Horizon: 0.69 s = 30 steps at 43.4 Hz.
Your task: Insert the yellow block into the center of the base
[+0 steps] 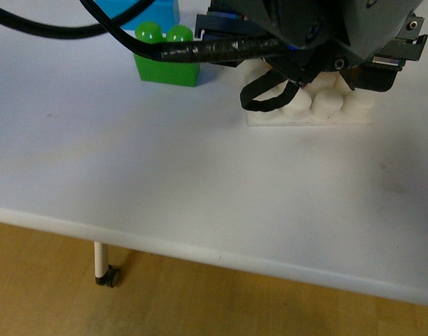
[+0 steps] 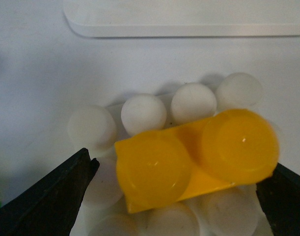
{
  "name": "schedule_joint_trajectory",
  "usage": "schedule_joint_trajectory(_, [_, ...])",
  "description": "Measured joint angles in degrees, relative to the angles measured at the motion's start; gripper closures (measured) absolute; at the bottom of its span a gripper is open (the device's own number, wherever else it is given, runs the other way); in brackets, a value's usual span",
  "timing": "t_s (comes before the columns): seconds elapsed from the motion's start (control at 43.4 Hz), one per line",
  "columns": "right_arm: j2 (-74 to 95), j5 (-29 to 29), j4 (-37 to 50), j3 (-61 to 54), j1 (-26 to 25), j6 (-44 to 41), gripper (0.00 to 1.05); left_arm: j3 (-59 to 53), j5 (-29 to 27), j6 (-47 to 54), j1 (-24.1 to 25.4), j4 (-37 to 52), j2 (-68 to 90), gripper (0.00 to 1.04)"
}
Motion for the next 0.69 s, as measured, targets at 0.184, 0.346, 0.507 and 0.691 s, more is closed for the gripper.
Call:
schedule_joint_trajectory(0.184, [0.0,0.0,0.0,0.0,0.0,0.0,0.09,-1.8,0.9,0.5,0.7,0.4,-1.9,0.07])
schedule_joint_trajectory(0.346, [0.0,0.0,0.0,0.0,0.0,0.0,0.09,-2.9,1.4,1.3,1.8,1.2,-4.3,0.07])
schedule_joint_trajectory(0.507, [0.0,0.0,0.0,0.0,0.0,0.0,0.09,-2.9,1.5,2.3,3.1,1.6,-7.0,0.07])
schedule_joint_trajectory(0.691, [0.0,0.0,0.0,0.0,0.0,0.0,0.09,-4.4,2.4,4.0,5.9,1.3,-11.8,0.07])
